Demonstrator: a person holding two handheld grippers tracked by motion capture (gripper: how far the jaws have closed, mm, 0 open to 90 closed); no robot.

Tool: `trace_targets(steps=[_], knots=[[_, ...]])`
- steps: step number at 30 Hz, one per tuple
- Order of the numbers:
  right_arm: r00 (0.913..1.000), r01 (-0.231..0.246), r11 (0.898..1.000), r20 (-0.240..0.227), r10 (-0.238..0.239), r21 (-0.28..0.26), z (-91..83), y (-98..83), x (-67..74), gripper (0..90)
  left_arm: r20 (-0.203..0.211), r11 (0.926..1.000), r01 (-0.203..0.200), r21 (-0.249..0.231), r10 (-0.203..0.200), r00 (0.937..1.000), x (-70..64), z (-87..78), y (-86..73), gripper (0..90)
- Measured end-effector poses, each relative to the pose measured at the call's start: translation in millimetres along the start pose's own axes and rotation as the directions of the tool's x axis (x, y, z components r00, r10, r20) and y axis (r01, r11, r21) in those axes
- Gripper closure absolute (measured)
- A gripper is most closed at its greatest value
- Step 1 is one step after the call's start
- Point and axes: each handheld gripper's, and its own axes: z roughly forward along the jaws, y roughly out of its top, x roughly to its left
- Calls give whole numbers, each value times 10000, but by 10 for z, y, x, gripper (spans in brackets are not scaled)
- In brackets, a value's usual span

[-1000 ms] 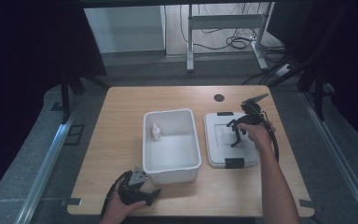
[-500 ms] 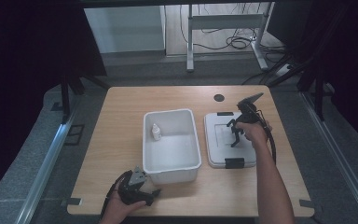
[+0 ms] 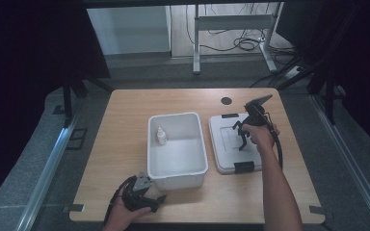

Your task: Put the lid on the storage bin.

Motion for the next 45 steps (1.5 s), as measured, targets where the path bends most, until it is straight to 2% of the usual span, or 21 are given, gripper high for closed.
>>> trace_targets(steps=[11, 23, 28, 40, 45], knots=[[9998, 206, 9996, -72, -208, -182, -209, -22, 80, 854, 6, 10000, -9, 5, 9, 10000, 0, 2, 2, 115], [9988, 445, 9980, -171, -453, -448, -553, -63, 199, 854, 7, 10000, 9, -6, -9, 10000, -2, 6, 5, 115], [9979, 648, 9973, 106, -645, -331, -678, -76, 277, 854, 12, 10000, 10, -5, -10, 10000, -2, 6, 5, 116], [9949, 980, 9936, -186, -991, -553, -904, -95, 487, 853, 20, 10000, 8, 8, -8, 10000, -2, 5, 6, 115], [9950, 933, 9932, -304, -956, -701, -971, -93, 554, 853, 25, 10000, -13, 23, 13, 10000, -1, 4, 6, 116]])
